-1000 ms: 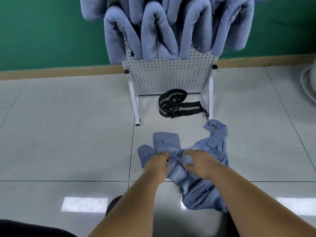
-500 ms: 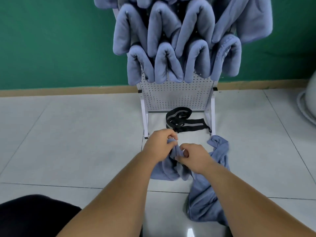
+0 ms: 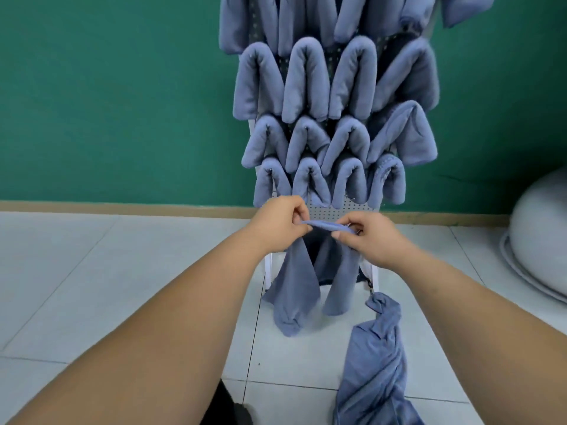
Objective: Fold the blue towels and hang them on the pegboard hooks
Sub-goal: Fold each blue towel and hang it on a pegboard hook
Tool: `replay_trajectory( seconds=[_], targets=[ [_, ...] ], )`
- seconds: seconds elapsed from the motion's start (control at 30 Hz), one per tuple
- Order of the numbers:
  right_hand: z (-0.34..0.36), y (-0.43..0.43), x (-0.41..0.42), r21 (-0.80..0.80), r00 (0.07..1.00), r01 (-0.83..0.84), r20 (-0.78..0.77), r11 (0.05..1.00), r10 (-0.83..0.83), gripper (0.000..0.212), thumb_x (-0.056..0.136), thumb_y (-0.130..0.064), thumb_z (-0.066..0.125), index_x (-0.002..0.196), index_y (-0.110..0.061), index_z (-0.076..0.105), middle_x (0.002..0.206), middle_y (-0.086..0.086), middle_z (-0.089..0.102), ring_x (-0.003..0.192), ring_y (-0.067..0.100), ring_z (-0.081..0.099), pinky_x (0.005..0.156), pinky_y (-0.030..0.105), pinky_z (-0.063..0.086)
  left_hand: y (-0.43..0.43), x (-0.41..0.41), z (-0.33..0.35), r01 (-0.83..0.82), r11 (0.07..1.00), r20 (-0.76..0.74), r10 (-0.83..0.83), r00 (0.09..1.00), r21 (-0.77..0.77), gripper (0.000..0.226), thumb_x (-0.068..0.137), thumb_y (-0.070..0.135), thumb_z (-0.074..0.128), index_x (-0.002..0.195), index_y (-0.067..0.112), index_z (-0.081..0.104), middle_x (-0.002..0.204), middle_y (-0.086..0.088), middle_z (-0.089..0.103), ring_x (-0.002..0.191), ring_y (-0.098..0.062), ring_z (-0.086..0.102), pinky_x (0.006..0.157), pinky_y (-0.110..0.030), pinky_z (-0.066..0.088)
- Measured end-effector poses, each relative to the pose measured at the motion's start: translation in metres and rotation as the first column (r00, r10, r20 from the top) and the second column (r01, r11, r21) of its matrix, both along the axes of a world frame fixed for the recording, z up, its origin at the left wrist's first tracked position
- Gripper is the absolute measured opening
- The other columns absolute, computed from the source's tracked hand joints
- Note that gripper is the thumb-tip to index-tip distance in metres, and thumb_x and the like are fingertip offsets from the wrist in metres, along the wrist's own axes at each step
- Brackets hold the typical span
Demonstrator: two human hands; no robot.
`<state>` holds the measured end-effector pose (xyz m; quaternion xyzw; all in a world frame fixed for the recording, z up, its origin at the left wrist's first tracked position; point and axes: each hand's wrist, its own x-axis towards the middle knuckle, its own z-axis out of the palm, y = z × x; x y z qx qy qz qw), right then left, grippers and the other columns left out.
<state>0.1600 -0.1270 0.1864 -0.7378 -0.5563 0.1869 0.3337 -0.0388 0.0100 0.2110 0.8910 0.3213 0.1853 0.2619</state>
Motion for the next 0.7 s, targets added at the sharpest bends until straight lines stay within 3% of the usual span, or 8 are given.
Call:
replay_trajectory(
  seconds=[0.1,0.2,0.3,0.37,0.57,0.7],
  targets=[
    [0.042,-0.004,0.004,0.025,0.999,-0.049,0.021,0.998,0.049,0.007,0.091,-0.044,0.079,0.092,-0.038,0.076,0.076,-0.005,0.073,0.066,0.013,0.062,0.066,0.031,0.051,-0.001,-0.004,0.031,0.009,1.000,0.079,-0.007,0.997,-0.023,0.019,0.086,0.026,0.084,0.085,0.026,0.065,0.077,0.007,0.066,0.060,0.001,0.053,0.059,-0.012,0.040],
    [0.064,-0.009,0.002,0.031,0.991,-0.123,-0.042,0.992,0.124,0.018,0.089,-0.052,0.079,0.100,-0.037,0.076,0.084,-0.009,0.075,0.078,0.015,0.067,0.075,0.034,0.054,-0.007,-0.001,0.046,0.064,0.996,0.172,-0.054,0.984,-0.057,0.022,0.085,0.027,0.084,0.084,0.024,0.062,0.076,-0.002,0.067,0.061,-0.005,0.052,0.065,-0.025,0.048],
    [0.060,-0.013,-0.004,0.019,0.969,-0.184,-0.163,0.983,0.184,0.020,0.094,-0.045,0.077,0.095,-0.026,0.077,0.070,-0.004,0.057,0.067,0.012,0.045,0.065,0.030,0.037,-0.016,0.005,0.037,0.119,0.986,0.204,-0.094,0.974,-0.116,0.023,0.085,0.025,0.083,0.082,0.024,0.060,0.077,-0.009,0.068,0.062,-0.010,0.052,0.066,-0.034,0.050],
    [0.056,-0.013,-0.002,0.013,0.973,-0.174,-0.153,0.985,0.174,0.021,0.097,-0.043,0.074,0.090,-0.023,0.076,0.066,0.000,0.048,0.066,0.016,0.037,0.063,0.031,0.030,-0.018,0.007,0.026,0.109,0.982,0.193,-0.079,0.978,-0.151,0.025,0.085,0.027,0.085,0.081,0.024,0.060,0.069,-0.003,0.062,0.060,-0.011,0.049,0.065,-0.034,0.047],
    [0.057,-0.016,0.020,0.098,0.989,0.000,-0.149,0.995,0.015,0.017,0.098,-0.041,0.072,0.090,-0.028,0.076,0.074,0.006,0.067,0.071,0.013,0.050,0.071,0.034,0.041,-0.008,0.003,0.020,0.116,0.942,0.019,-0.116,0.993,-0.316,0.035,0.085,0.043,0.086,0.088,0.014,0.067,0.062,0.011,0.055,0.057,-0.008,0.045,0.057,-0.020,0.039],
    [0.055,-0.023,0.053,0.118,0.972,0.234,-0.001,0.965,-0.235,0.021,0.097,-0.040,0.072,0.081,-0.026,0.074,0.065,-0.002,0.064,0.065,0.015,0.053,0.060,0.030,0.040,0.009,-0.007,0.013,0.113,0.915,-0.026,-0.133,0.991,-0.388,0.028,0.088,0.043,0.084,0.088,0.017,0.071,0.070,0.002,0.063,0.065,-0.012,0.054,0.066,-0.025,0.045]
  ],
)
